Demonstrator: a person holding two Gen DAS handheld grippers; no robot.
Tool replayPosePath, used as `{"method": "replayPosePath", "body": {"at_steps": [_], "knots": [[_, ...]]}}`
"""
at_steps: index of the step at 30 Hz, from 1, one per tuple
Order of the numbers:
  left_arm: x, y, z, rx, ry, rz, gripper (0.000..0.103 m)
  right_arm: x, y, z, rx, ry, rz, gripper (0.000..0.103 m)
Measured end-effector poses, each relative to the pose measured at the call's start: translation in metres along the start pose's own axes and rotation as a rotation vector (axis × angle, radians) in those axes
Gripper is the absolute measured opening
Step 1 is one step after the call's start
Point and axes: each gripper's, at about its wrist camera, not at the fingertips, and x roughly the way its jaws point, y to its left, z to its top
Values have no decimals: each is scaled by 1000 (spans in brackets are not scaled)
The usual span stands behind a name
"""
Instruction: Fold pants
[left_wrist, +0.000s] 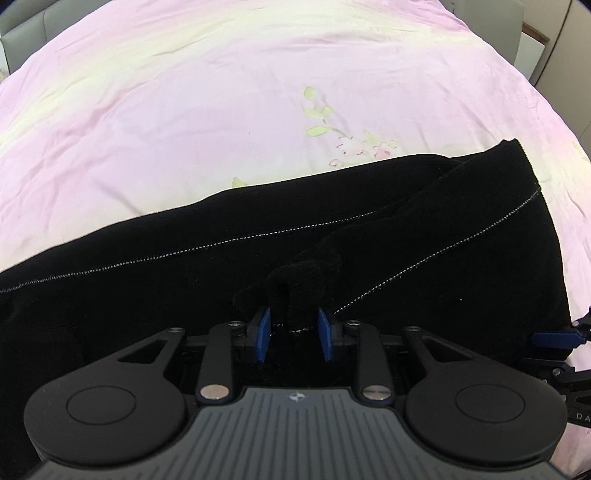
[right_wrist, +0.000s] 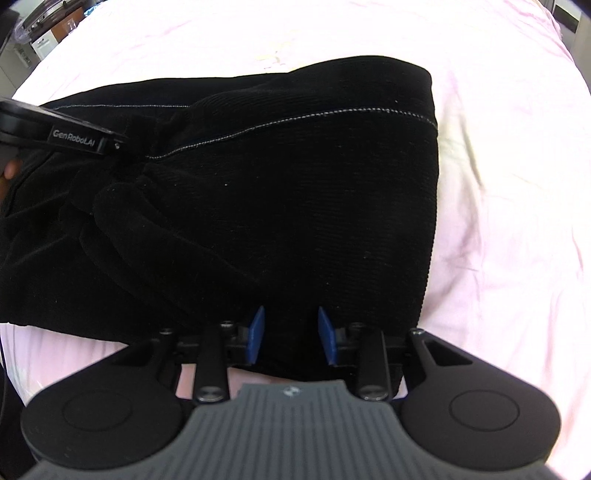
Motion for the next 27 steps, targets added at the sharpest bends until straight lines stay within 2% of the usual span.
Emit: {"method": "replayPosePath", "body": {"at_steps": [4,5,7,10,14,16,18,20,22,24,27], "knots": [[-30,12,-3,-15,-40,-43,40,-19,6,1,-43,-32,-15,31],[-39,18,-5,-23,-57,-43,41,-24,5,0,-35,-41,-12,32],[-52,32,-10,-50,-67,-47,50,-34,4,-4,2,-65,16,36],[-71,57,-19,-106,-71,-72,51,-43,5,-9,45,-95,24,38],[-93,87,-37,-143,-83,-21,58,-48,21,-11,38,-159,47,38],[-100,102,-44,-201,-71,-62,58,-42,32,-7,38,-176,59,38],[-102,110,-49,-259,-75,-126,60,-36,40,-3,67,-185,63,38],[-100,110,-51,-310,-91,-189,69,-30,44,0,90,-203,48,40],[-91,102,-49,-343,-100,-235,77,-28,42,0,111,-226,7,46],[-77,91,-44,-362,-96,-267,79,-28,36,-2,130,-246,-36,48],[-51,73,-34,-370,-83,-277,81,-39,18,-9,174,-286,-133,51]]}}
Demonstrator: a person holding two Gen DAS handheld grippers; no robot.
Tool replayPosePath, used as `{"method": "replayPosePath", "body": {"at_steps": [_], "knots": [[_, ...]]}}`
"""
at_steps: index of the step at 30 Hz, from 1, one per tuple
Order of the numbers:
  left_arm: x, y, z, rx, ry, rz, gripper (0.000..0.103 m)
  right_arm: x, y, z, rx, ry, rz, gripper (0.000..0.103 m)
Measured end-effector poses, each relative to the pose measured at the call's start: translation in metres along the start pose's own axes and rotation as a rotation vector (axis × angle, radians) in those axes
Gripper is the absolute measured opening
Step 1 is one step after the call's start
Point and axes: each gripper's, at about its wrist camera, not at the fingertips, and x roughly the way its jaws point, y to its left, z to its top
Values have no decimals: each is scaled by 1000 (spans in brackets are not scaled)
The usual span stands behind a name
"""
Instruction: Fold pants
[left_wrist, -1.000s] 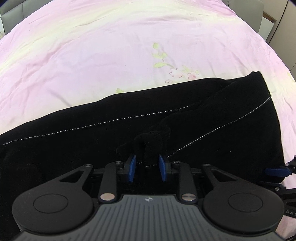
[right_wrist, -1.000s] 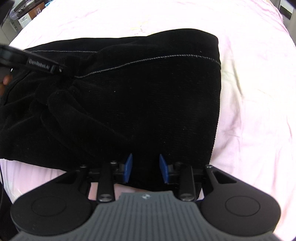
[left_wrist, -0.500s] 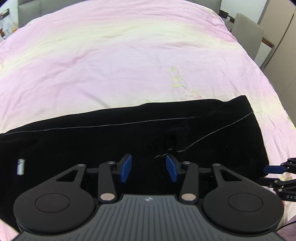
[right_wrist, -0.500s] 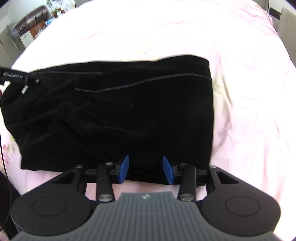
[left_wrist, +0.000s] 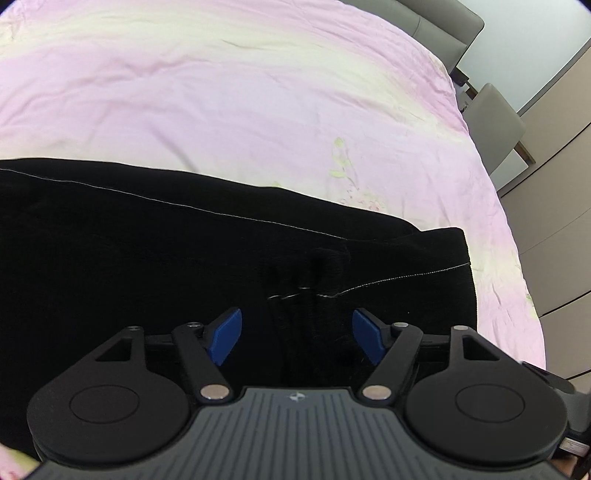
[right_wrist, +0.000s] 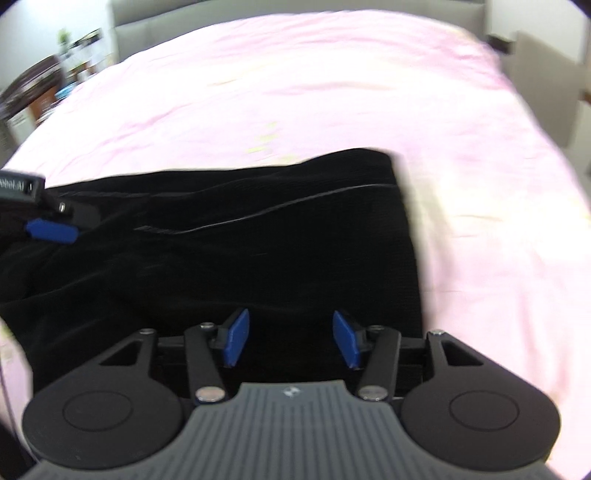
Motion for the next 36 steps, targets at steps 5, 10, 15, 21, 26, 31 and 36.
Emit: {"method": "replayPosePath", "body": {"at_steps": [5,10,15,21,26,31,36], "knots": [[46,-2,1,-74,31,44,81,2,-49,-14,147,2,-45,54],[59,-10,1,-86,33,59,58,29,-74,-23,259,24,-29,59],[32,-36,5,55,-53,106,31,20,-76,-29,265,-6,24,59],[7,-46,38,210,-85,204,16,2,-61,-9,225,-74,91,54],[41,-24,30,187,27,237,16,16,-51,19,155,-63,86,36],[55,-10,28,160,41,236,17,38,-45,62,51,-71,44,21],[64,-7,38,184,73,206,19,86,-41,101,-28,-34,-3,19]]}}
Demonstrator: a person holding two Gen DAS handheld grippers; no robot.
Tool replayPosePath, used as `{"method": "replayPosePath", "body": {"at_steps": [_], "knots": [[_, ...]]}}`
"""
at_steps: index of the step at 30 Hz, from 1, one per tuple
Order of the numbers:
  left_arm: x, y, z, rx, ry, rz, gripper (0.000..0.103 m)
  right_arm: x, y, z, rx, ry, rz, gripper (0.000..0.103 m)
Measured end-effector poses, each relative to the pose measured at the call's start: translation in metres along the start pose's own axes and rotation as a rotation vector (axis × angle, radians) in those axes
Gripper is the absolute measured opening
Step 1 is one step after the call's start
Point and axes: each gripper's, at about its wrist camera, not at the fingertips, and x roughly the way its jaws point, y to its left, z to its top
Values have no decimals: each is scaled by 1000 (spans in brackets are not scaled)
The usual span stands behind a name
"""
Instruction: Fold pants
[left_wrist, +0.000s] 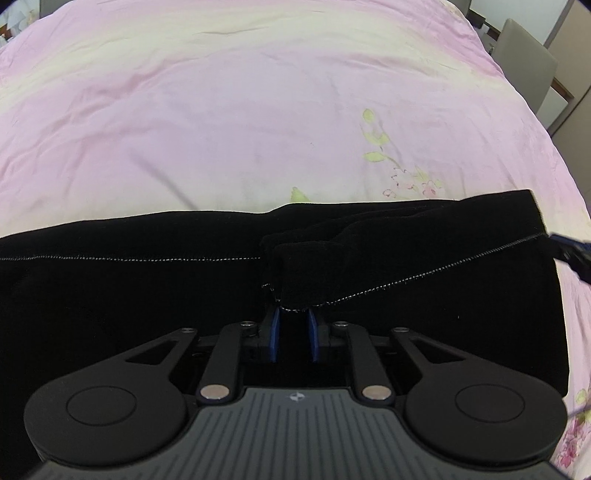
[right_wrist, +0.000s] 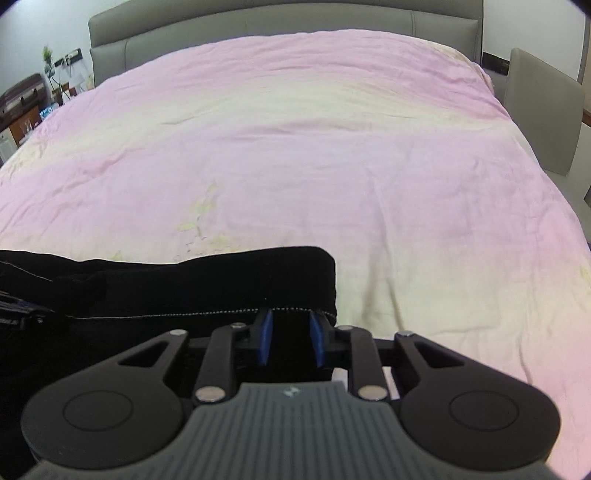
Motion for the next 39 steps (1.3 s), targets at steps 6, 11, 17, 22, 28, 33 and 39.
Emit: {"method": "replayPosePath", "body": {"at_steps": [6,11,17,22,28,33,39], "knots": [[6,5,3,5,-1,-39,27,59,-13,-5,48,135,-18,18],[-19,6,-1,13,-23,-38,39,24,-3,-2,-10,93,-35,20],[-75,-12,-24,54,-130,-118,39,-56,11,-43,15,16,20,20],[-67,-41,-45,135,-122,-33,37,-63,17,-88,53,43,-5,20],[-22,-21,-64,-11,35,-8,35,-48,24,-121,39,81,-38,19],[-9,-14,-79,-79,39,-37,37,-31,26,-126,36,97,-48,19],[-55,-4,-88,-57,-52,-56,41,-58,37,-113,8,74,-47,28]]}}
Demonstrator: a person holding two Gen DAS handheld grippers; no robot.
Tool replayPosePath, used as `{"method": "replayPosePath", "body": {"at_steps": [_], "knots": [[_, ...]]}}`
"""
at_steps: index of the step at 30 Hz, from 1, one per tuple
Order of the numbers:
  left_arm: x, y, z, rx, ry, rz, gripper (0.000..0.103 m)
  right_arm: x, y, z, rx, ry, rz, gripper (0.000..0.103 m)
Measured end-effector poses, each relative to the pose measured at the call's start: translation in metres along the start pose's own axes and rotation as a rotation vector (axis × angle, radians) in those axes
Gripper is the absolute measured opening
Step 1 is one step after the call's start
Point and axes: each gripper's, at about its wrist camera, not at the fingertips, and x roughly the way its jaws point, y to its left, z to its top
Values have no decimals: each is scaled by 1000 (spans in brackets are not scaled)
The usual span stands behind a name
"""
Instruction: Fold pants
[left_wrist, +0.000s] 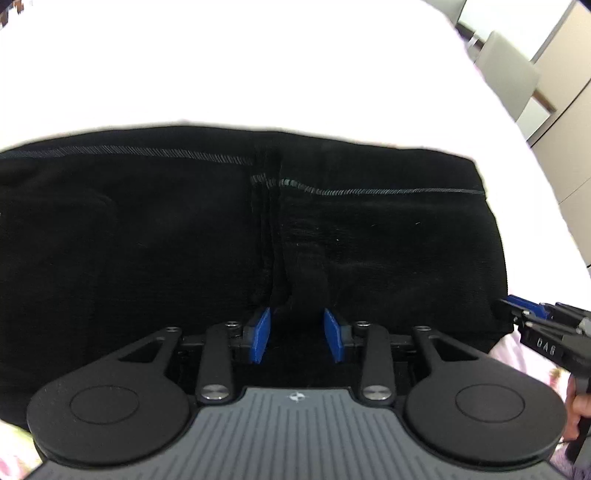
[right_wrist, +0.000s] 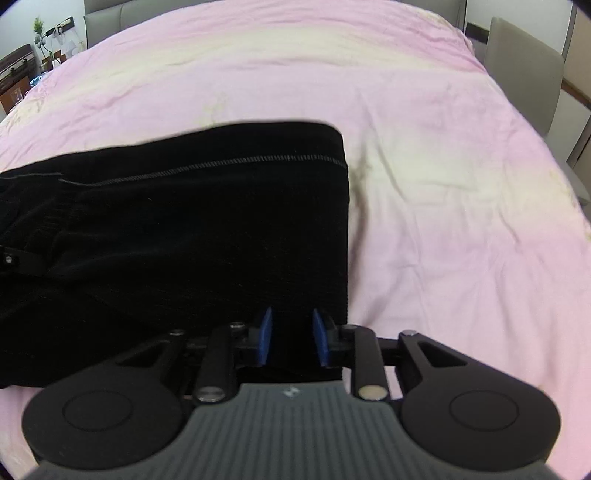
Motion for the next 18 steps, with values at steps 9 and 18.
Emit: {"method": "replayPosePath", "body": {"at_steps": [9,18], "knots": [[-95,87,-12,-116,-156,214,54,-43,106,10,-178,-26,204,52],[-146,251,-51,-658,-257,262,68,-46,207,17,-299,-10,274,61]]}}
